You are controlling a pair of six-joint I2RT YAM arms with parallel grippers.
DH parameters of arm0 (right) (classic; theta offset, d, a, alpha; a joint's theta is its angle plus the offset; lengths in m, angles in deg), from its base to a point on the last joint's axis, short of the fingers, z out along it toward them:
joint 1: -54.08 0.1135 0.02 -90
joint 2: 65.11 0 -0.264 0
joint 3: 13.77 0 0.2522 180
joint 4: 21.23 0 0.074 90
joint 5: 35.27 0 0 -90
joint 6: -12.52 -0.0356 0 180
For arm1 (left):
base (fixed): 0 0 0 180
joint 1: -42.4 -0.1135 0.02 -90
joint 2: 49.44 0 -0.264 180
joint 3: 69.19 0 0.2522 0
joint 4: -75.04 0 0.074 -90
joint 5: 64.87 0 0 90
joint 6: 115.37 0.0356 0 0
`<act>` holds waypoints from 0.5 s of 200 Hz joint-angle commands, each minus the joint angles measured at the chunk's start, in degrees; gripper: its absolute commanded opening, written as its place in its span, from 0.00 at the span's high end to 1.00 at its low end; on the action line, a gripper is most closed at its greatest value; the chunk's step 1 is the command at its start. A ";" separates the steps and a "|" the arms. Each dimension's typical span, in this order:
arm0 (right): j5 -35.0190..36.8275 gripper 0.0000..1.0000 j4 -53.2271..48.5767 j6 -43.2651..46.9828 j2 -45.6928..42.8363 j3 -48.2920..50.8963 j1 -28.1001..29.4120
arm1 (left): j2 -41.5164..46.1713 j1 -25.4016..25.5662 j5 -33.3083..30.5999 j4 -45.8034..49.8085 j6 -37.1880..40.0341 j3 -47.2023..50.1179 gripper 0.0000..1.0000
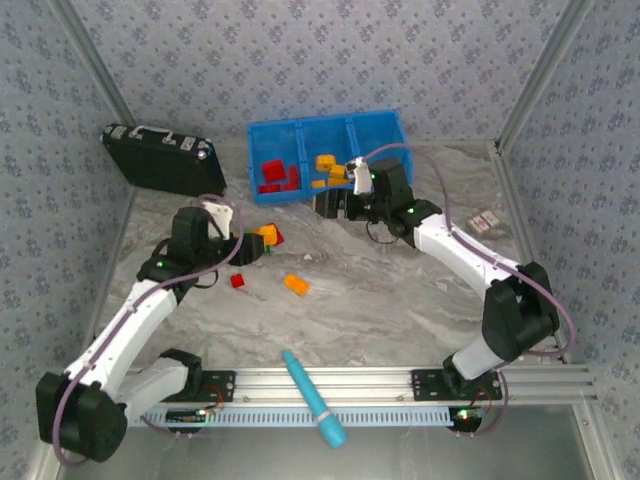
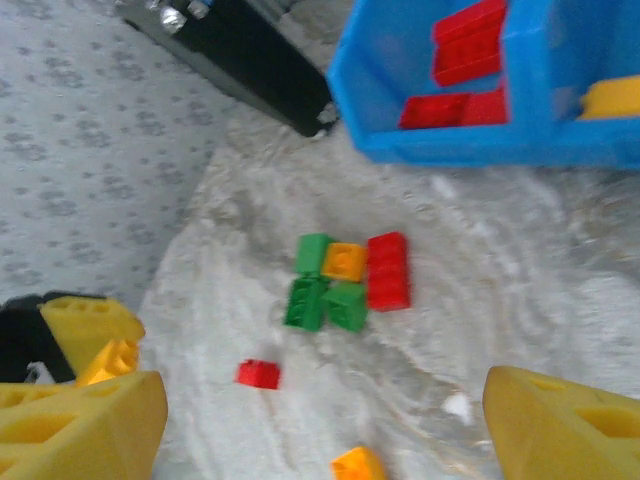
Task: Sort the legos into containers by color
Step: Place the lego in the container.
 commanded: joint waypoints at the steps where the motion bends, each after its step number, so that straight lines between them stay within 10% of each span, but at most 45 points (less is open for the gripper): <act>1: -6.37 0.13 12.11 -14.93 1.20 2.44 0.92 | 2.85 0.89 -3.09 -8.16 3.69 -0.17 0.33; 100: -12.46 0.02 28.50 -27.66 7.73 -2.81 7.02 | 4.44 5.99 -11.50 -9.43 8.67 -1.73 0.34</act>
